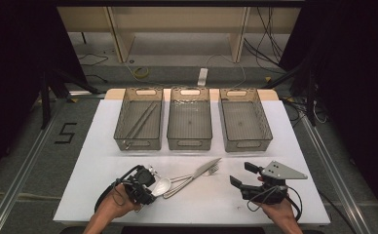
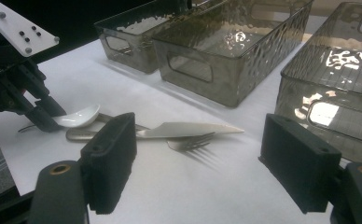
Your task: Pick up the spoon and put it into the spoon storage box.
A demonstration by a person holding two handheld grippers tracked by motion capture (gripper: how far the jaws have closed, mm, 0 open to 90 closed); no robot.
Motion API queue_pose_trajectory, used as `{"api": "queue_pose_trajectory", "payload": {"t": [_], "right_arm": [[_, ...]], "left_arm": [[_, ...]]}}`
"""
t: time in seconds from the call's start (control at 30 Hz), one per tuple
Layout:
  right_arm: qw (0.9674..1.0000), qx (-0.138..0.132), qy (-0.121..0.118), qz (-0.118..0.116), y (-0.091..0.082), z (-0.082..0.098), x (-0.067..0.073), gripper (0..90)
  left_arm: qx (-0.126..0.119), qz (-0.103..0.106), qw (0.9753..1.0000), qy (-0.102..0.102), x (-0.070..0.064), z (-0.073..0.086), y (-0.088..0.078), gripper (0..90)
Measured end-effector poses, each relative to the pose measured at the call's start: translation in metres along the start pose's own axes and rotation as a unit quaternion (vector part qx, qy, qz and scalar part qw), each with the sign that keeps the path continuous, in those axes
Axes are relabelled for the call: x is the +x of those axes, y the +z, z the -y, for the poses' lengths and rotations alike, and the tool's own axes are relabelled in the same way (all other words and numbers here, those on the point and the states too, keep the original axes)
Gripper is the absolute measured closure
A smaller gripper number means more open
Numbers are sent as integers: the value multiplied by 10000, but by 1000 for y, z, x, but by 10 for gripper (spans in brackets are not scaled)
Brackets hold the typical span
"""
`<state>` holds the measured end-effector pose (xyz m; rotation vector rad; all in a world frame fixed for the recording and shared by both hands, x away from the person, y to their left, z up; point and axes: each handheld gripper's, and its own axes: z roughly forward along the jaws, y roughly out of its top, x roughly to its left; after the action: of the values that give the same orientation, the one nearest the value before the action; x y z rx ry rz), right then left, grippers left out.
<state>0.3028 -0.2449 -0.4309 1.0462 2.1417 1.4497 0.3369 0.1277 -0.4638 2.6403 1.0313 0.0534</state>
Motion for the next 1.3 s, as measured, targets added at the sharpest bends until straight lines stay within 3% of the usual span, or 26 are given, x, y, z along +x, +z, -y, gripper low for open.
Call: {"api": "queue_pose_trajectory", "payload": {"t": [0.27, 0.7, 1.07, 1.3], "right_arm": [[10000, 19, 2, -7, 0, 0, -1, 276], [10000, 7, 19, -14, 0, 0, -1, 276], [10000, 7, 34, -16, 0, 0, -1, 276], [10000, 4, 48, -14, 0, 0, -2, 276]], "left_arm": [[-41, 9, 10000, 64, 1, 1, -1, 725], [-554, 84, 9984, -43, 8, 3, -22, 732], [-1070, 258, 9939, -90, 15, -2, -41, 734], [-1429, 183, 9895, -82, 26, -17, -59, 735]]}}
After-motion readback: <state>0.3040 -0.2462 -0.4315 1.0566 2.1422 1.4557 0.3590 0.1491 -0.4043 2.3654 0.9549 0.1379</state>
